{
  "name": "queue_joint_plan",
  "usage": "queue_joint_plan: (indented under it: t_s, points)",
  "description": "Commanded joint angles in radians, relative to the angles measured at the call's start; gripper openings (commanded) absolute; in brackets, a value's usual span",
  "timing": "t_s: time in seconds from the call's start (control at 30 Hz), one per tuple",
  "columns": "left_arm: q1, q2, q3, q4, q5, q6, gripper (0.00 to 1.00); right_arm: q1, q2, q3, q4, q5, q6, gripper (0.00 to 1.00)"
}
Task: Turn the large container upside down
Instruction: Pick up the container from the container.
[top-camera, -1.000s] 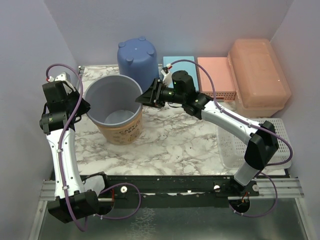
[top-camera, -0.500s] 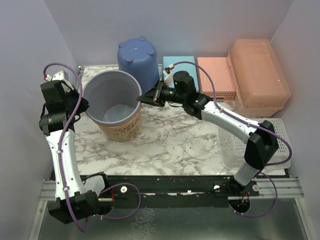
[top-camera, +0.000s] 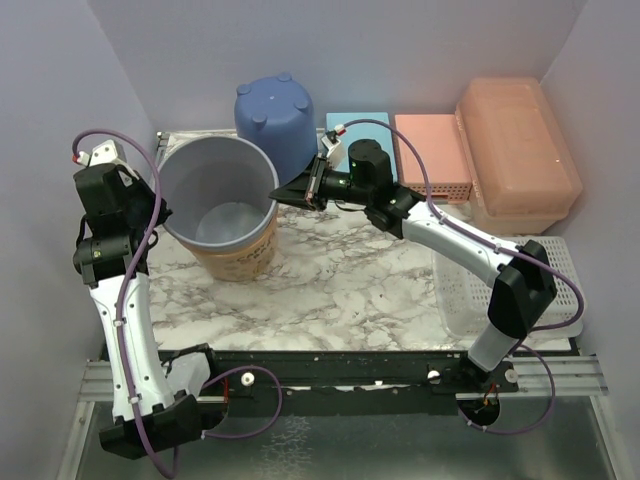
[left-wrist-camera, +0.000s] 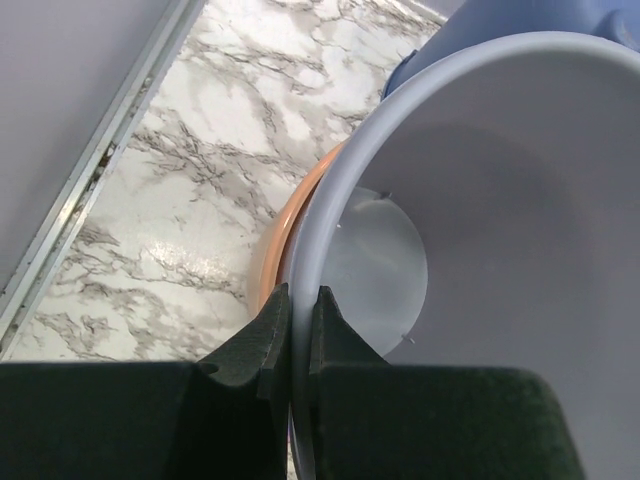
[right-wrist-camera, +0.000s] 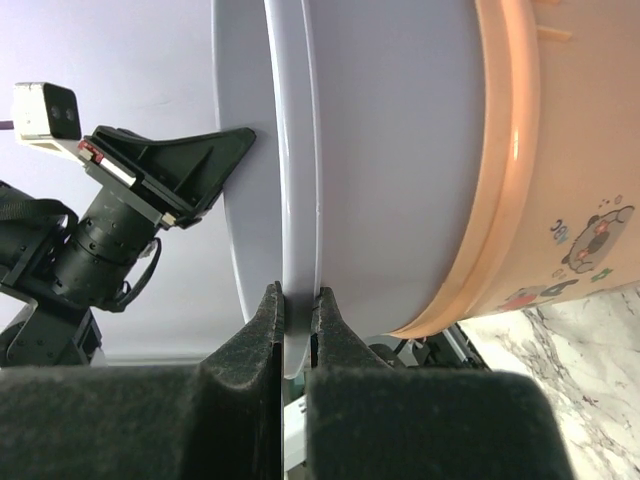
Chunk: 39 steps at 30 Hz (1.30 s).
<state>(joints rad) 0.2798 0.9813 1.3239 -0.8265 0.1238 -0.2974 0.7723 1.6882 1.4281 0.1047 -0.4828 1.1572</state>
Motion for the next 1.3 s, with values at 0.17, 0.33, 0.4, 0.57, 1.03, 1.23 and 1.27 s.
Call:
queue_joint_plan:
  t_s: [0.17,0.33,0.4,0.57,1.03,1.23,1.27]
  points:
    - [-0.013,-0.055,0.063,0.080,-0.071,-0.075,0.00,0.031,0.048,0.122,0.059,-0.180,-0.047,0.00]
    - [-0.014,-0.090,0.070,0.124,-0.143,-0.107,0.00,0.031,0.078,0.167,0.071,-0.248,-0.058,0.01]
    - [-0.014,-0.100,0.078,0.144,-0.158,-0.123,0.00,0.031,0.093,0.200,0.051,-0.274,-0.084,0.01]
    - [-0.013,-0.115,0.101,0.191,-0.211,-0.158,0.00,0.030,0.117,0.271,-0.020,-0.275,-0.141,0.01]
    - [-0.014,-0.133,0.194,0.197,-0.273,-0.174,0.00,0.030,0.115,0.358,-0.102,-0.261,-0.220,0.01]
    - [-0.016,-0.127,0.252,0.197,-0.243,-0.193,0.00,0.031,0.081,0.357,-0.102,-0.257,-0.228,0.01]
    - [-0.017,-0.127,0.255,0.197,-0.237,-0.196,0.00,0.031,0.075,0.354,-0.103,-0.257,-0.230,0.01]
